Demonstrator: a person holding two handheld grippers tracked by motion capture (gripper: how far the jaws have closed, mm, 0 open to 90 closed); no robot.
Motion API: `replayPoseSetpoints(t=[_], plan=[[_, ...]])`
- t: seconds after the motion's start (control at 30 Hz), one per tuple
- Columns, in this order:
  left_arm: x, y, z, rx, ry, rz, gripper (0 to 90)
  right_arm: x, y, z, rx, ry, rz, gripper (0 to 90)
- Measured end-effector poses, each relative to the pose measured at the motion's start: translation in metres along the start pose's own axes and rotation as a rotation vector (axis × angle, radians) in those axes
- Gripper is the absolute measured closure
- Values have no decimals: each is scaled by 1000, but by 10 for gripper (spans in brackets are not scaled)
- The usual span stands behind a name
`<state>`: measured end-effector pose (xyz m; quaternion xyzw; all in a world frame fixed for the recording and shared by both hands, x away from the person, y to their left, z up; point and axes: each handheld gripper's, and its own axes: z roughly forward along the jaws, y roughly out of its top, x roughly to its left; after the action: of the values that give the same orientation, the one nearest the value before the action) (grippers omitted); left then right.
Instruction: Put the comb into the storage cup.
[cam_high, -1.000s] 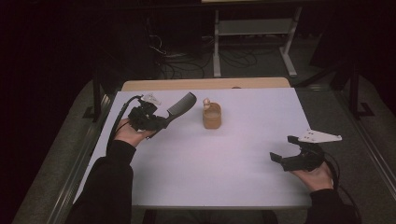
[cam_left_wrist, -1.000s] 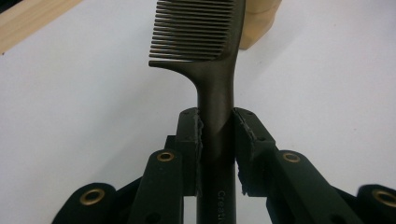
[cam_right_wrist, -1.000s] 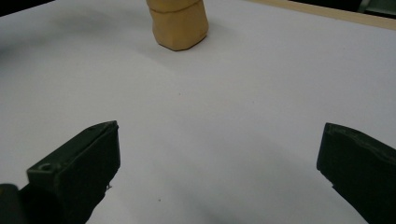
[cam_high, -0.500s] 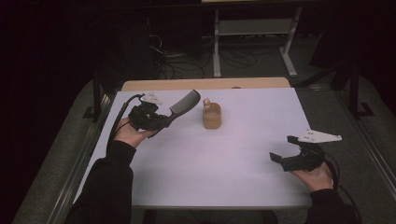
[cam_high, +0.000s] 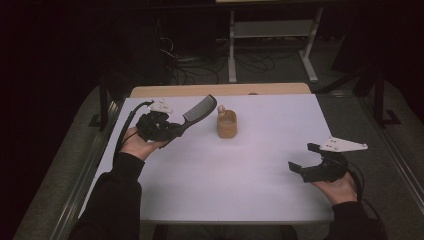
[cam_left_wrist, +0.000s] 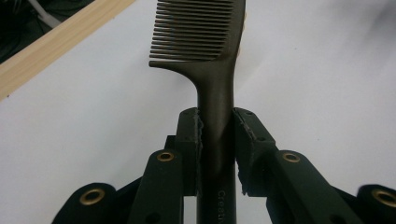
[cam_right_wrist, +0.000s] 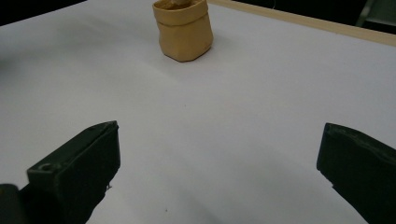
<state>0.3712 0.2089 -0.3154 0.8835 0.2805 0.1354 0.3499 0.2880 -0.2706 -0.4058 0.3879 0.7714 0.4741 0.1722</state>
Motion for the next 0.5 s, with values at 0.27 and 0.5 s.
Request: replayPoseSetpoints(t=[0.27,0.5], plan=[[-9,5,-7,-32,-3,24,730,4,11,0,-1,13,-12,0],[-17,9,-6,-53,-15,37,730,7,21,-1,-6,27,-25,0]])
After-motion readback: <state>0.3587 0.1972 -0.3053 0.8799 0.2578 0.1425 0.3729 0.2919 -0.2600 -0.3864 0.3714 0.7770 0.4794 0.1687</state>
